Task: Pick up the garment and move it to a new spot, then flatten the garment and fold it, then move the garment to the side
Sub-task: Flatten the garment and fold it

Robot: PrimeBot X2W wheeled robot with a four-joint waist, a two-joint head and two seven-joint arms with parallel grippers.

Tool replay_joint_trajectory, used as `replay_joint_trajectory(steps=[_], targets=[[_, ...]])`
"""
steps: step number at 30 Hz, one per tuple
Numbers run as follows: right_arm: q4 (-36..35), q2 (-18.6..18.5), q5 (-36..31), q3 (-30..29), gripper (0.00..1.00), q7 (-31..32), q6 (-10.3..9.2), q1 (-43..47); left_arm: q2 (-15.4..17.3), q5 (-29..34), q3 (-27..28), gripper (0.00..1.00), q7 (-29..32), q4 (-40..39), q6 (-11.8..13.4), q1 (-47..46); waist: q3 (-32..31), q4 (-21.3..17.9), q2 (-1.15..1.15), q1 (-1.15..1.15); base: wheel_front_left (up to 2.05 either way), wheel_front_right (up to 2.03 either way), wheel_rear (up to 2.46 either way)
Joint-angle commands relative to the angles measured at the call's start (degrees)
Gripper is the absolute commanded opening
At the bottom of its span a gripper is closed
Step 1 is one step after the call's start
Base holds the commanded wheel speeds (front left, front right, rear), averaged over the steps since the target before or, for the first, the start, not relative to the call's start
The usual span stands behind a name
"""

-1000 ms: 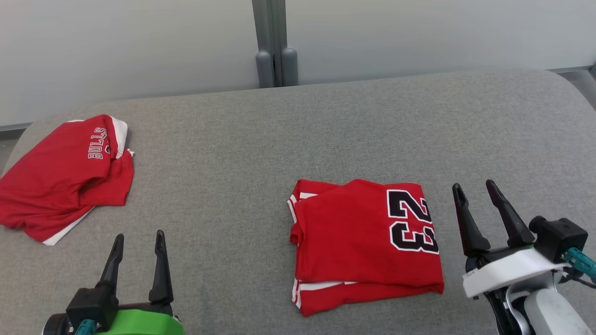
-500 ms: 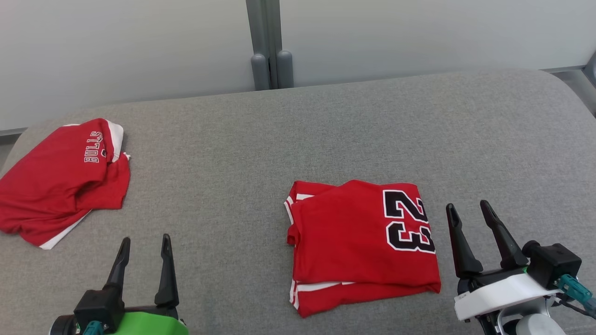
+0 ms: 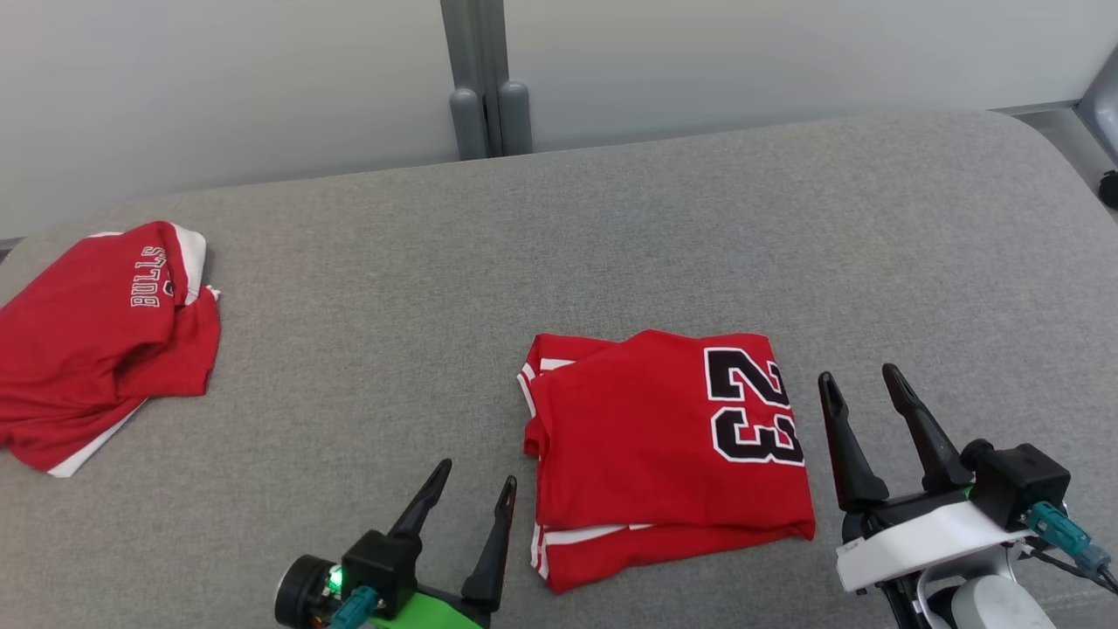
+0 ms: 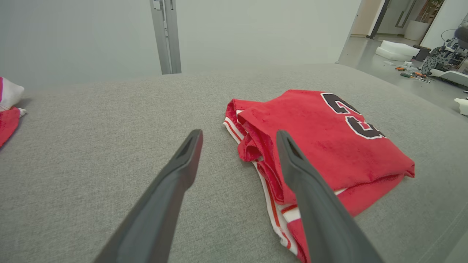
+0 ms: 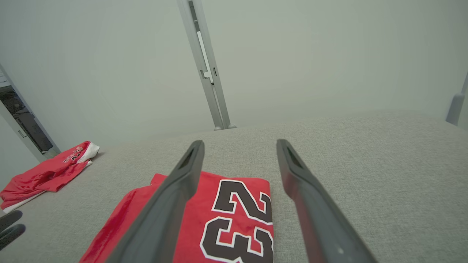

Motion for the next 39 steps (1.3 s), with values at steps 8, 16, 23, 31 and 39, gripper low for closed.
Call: replay_joint_trajectory(steps=[8,16,23,31,39], targets=[[0.64,0.02,0.25,0.17,1.0,-0.16,-0.06,-2.1,0.19,-2.68,-6.75,1.0,-0.02,8.15,-0.36,-4.88,3.34,-3.79,0.0,0.0,0.0,0.0,0.0],[0.61,0.21,0.42,-0.06,1.0,-0.16,-0.06,-2.91,0.2,-5.84,-9.79,0.45,-0.02,14.0,-0.33,-7.71,4.6,-5.25,0.0,0.0,0.0,0.0,0.0],[0.73,0.48,0.4,-0.44,1.0,-0.16,-0.06,-2.9,0.19,-8.0,-12.39,0.0,-0.02,15.81,-0.39,-9.71,4.81,-4.86,0.0,0.0,0.0,0.0,0.0],[0.91,0.58,0.24,-1.25,1.0,-0.16,-0.06,-1.45,0.21,-7.86,-13.75,0.0,-0.01,12.1,-0.09,-6.07,3.51,-3.46,0.0,0.0,0.0,0.0,0.0],[1.14,0.67,-0.04,-0.99,1.0,-0.16,-0.06,-0.99,0.2,-7.3,-14.83,0.44,-0.02,12.7,-0.3,-3.43,3.36,-2.01,0.0,0.0,0.0,0.0,0.0]])
